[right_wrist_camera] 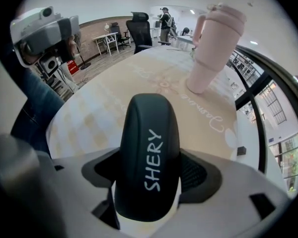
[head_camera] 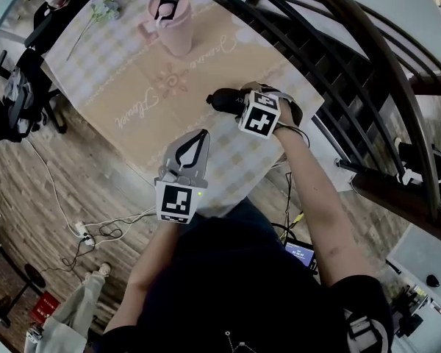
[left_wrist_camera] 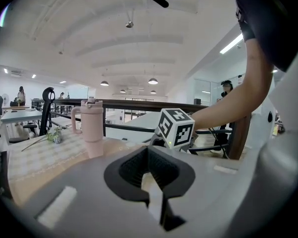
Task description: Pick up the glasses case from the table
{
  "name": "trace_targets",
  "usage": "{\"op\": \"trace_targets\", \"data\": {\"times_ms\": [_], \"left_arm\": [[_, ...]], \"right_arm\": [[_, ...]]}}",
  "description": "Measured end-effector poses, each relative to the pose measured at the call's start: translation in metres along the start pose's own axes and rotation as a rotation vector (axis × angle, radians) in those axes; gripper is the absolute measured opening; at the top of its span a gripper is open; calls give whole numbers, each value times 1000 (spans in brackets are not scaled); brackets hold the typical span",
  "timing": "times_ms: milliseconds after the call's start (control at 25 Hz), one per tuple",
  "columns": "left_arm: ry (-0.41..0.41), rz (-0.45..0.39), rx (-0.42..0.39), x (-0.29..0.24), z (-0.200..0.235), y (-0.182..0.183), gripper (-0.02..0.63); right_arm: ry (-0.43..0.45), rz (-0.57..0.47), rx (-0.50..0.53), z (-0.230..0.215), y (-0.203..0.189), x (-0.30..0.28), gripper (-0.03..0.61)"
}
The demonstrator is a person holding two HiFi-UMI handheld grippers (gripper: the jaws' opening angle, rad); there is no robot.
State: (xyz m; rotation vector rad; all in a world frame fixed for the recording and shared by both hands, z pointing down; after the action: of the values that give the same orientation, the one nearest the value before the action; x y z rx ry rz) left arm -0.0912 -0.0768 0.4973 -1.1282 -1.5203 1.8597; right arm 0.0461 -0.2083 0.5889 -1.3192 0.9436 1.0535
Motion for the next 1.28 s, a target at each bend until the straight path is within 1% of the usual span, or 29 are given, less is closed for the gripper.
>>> {"op": "trace_targets", "data": {"times_ms": [120, 360, 560, 880, 1120, 1280], "left_arm": [[-5, -6, -10, 3, -5, 2, 12], [-2, -28, -34, 5, -5, 10, 12], [2, -36, -47, 10, -5, 16, 12], [37, -59, -52, 20, 2, 24, 12], [55, -90, -51, 28, 5, 37, 12], [70, -132, -59, 34, 7, 52, 12]], "right_arm": [[-55, -31, -33, 10, -3, 13, 350], [-194, -121, -105, 20, -1, 44, 350], [-276, -215, -146, 34, 4, 71, 350], [-439, -350, -210, 51, 14, 124, 350], [-552, -419, -260, 60, 15, 156, 350], [-641, -480, -291, 65, 17, 177, 350]]}}
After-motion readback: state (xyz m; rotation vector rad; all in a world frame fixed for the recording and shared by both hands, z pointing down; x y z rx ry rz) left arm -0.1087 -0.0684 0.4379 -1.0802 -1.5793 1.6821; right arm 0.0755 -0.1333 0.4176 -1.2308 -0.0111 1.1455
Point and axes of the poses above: the fingertips, and each gripper's own axes: x backward along the fingers, z to its left, y out of its top, the point moved 8 cm from there along x, backward along the fingers
